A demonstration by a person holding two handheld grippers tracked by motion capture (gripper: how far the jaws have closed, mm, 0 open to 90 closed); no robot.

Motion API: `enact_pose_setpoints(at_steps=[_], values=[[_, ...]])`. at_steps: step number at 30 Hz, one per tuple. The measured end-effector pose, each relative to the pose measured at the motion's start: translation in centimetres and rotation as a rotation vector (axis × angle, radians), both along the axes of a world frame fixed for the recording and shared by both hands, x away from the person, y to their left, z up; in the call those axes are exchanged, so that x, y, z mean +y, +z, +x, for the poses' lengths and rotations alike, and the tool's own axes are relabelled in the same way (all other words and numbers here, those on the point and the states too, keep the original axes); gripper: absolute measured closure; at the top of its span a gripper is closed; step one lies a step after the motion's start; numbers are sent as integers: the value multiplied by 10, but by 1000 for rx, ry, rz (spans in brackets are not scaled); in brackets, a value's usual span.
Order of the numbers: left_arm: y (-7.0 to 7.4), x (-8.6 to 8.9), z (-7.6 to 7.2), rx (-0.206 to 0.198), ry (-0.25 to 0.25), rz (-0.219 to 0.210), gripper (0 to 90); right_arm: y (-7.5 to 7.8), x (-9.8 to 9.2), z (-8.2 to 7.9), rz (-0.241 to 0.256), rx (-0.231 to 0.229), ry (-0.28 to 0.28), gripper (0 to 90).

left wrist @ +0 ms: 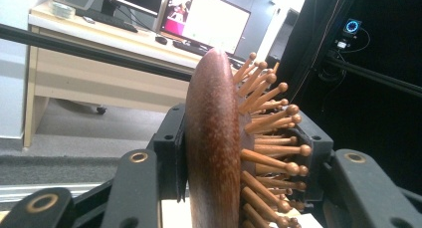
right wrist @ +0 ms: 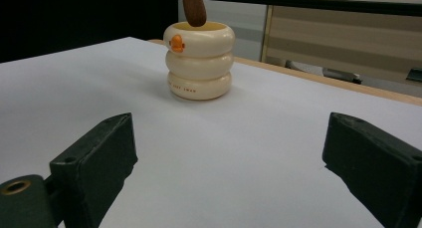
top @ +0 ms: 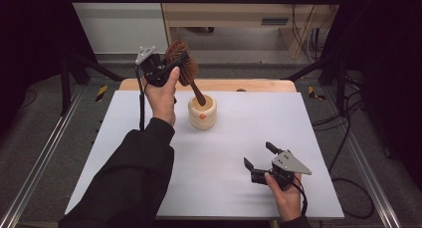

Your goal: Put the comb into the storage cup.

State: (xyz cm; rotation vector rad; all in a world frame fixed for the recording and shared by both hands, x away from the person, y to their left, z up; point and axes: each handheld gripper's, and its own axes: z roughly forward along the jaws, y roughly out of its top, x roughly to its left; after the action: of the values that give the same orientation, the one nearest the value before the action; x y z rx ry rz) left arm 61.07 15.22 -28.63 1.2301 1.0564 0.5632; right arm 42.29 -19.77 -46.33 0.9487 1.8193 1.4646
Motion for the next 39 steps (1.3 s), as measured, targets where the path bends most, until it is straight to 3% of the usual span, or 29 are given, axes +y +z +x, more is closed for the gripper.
enact_pose_setpoints(at_steps=[39], values=[[-27,-15,10,30,16,57,507,1,-3,0,9,0,0,68]])
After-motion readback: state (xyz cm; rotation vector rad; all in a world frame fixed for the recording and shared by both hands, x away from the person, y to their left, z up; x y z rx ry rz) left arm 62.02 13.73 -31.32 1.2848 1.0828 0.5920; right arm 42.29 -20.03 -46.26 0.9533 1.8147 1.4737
